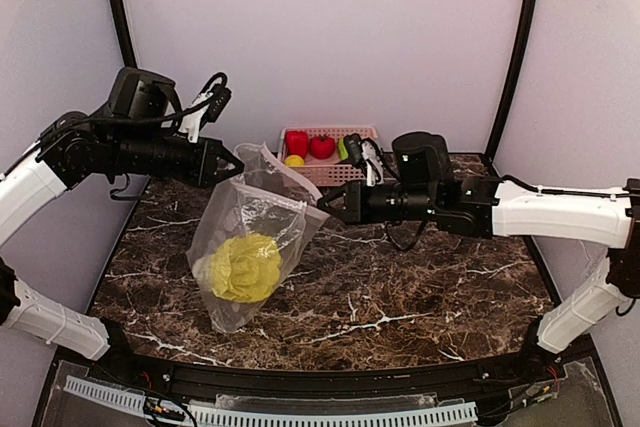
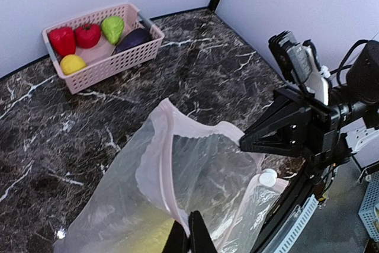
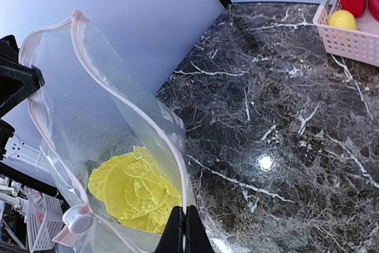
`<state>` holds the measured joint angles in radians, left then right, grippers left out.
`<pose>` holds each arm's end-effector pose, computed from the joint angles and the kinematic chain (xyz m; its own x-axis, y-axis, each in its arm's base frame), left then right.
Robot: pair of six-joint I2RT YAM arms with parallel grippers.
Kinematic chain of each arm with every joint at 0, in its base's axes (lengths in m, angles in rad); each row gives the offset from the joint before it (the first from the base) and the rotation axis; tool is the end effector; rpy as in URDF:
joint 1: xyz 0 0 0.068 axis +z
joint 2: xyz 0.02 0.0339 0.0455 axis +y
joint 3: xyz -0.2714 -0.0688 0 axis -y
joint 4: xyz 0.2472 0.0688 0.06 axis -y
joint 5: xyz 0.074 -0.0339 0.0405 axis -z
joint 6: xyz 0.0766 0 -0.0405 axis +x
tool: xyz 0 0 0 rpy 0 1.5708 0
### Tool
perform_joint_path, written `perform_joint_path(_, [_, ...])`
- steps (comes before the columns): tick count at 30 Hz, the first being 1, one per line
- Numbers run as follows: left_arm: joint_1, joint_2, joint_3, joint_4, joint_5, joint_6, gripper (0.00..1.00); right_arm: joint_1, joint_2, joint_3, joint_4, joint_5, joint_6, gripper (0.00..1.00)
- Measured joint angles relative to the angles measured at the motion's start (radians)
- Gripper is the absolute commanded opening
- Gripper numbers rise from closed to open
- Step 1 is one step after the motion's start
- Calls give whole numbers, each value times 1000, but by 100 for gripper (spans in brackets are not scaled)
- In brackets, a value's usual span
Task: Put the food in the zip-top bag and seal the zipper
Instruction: Adjust the zipper food storage bag at the center of the board.
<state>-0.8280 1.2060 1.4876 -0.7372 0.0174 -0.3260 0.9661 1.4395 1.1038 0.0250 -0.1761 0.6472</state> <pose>0.1879 -0.2065 0.4271 -0.5212 0.0941 -0.8482 0.6124 0.7335 -0.2948 0.2049 0.3202 0.3121 -0.6842 0.0541 -0.7273 -0.6170 0.4887 0.6168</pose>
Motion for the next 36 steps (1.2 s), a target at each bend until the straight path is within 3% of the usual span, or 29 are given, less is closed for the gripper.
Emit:
perform_joint_path(3, [48,7,-61,-44,10,34,1,0,43,11,-49,5,-8,42])
perform_joint_path(5, [72,12,-108,-49,16,64,1,0,41,15,-103,34,-21,54])
perform_joint_path(7, [86,17,-146,-44,30,101,1,-3,31,32,-163,85,-51,62])
perform_joint_path(12, [96,19,-192,-2,89,192,1,-55,-33,77,-295,191,-118,72])
perform_joint_path(20, [170,28,-193,109,166,282,1,-286,1,190,-396,222,-217,73])
perform_joint_path(27, [297,27,-261,279,291,300,1,-435,242,328,-417,143,-271,67])
perform_joint_path(36, [316,20,-366,377,423,331,1,-576,573,578,-447,-3,-297,56])
